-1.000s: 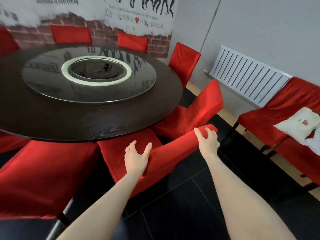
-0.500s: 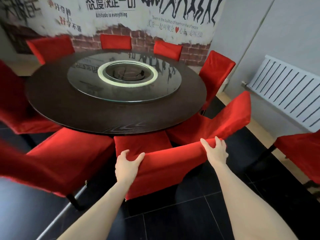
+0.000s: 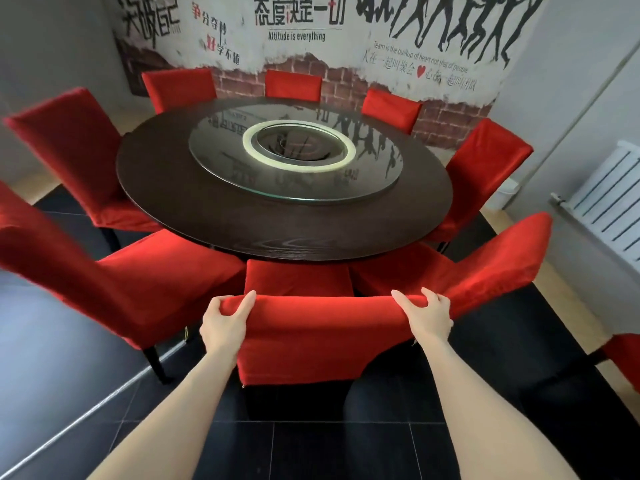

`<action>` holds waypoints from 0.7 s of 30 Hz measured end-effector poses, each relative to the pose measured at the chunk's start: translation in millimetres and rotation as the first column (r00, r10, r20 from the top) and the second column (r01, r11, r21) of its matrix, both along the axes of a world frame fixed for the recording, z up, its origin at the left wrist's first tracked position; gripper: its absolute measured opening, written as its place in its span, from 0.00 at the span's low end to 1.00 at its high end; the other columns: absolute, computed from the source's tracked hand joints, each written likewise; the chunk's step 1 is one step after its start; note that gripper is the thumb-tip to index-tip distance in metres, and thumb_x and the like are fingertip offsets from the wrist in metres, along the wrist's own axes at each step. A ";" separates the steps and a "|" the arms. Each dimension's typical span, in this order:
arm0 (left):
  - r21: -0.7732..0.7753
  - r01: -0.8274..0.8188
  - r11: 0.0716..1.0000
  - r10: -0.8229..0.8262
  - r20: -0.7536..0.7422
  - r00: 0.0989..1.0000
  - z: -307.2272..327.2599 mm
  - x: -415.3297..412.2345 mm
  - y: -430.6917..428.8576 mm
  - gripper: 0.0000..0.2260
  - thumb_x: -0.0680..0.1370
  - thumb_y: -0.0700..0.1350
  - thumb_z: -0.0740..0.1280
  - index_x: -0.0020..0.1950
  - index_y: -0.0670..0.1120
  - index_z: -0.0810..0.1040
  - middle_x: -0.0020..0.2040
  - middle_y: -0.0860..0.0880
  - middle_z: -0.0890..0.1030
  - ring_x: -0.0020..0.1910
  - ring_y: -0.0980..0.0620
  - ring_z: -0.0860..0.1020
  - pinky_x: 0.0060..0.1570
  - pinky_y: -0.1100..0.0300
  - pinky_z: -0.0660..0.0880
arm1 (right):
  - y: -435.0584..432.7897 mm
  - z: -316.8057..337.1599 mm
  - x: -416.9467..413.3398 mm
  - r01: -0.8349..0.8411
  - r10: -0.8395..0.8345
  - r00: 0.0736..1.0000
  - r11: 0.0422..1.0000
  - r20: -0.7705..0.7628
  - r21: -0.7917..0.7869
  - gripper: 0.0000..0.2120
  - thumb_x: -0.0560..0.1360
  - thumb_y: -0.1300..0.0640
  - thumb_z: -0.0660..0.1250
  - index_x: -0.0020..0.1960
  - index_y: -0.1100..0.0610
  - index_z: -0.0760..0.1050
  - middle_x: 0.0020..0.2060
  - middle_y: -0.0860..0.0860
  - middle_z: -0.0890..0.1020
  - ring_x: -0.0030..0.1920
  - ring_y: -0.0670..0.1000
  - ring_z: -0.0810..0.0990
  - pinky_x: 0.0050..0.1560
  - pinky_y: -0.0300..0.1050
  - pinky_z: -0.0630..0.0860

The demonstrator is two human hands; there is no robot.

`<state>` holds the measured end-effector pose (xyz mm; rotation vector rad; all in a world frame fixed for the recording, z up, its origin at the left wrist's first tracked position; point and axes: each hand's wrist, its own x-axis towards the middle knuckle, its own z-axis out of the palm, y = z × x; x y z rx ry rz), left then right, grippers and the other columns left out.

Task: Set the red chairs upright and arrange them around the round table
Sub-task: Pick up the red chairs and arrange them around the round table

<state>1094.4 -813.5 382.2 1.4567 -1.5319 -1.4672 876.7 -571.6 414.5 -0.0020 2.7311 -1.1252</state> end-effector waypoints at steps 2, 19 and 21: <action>-0.006 0.003 1.000 -0.003 -0.001 1.000 0.5 -1.7 -0.1 0.17 0.69 0.61 0.75 0.51 0.53 0.78 0.47 0.52 0.79 0.51 0.48 0.77 0.54 0.51 0.75 | 2.9 -0.8 -2.5 -0.011 0.011 1.000 1.000 -0.007 0.005 0.38 0.71 0.34 0.69 0.74 0.52 0.67 0.73 0.52 0.63 0.70 0.63 0.65 0.66 0.60 0.68; -0.020 0.037 0.999 -0.037 0.012 0.999 6.6 1.7 -3.9 0.14 0.71 0.58 0.75 0.48 0.51 0.78 0.44 0.51 0.79 0.50 0.47 0.78 0.52 0.50 0.77 | 3.6 -6.6 2.0 -0.002 0.005 0.999 0.997 -0.041 0.073 0.36 0.72 0.33 0.66 0.73 0.50 0.66 0.70 0.52 0.64 0.67 0.63 0.65 0.60 0.58 0.71; -0.020 0.034 0.999 -0.034 0.013 0.999 7.4 1.8 -2.5 0.14 0.71 0.58 0.75 0.48 0.50 0.78 0.45 0.50 0.80 0.50 0.46 0.78 0.54 0.48 0.78 | 4.3 -6.4 1.2 -0.012 0.015 0.999 0.998 -0.034 0.059 0.36 0.72 0.33 0.67 0.74 0.50 0.65 0.71 0.52 0.64 0.67 0.63 0.64 0.61 0.59 0.71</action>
